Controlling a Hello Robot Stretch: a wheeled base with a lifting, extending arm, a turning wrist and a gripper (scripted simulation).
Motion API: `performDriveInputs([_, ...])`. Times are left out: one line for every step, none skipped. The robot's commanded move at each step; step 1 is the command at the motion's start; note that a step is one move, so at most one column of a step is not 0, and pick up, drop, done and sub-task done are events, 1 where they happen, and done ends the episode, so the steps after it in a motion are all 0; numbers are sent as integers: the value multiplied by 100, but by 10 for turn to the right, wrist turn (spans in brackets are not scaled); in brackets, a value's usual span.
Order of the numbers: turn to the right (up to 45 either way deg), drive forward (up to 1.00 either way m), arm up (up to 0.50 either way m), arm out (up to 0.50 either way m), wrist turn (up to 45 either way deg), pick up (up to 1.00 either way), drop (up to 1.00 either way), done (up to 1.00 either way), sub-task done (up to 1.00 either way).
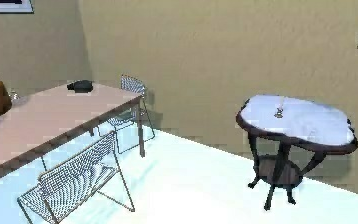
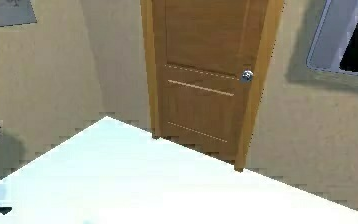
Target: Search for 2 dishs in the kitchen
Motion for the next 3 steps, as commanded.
performDriveInputs([-450, 0, 0, 0, 0, 0, 0, 0, 0])
performDriveInputs([-450, 0, 0, 0, 0, 0, 0, 0, 0])
performDriveInputs([-300, 0, 0, 0, 0, 0, 0, 0, 0])
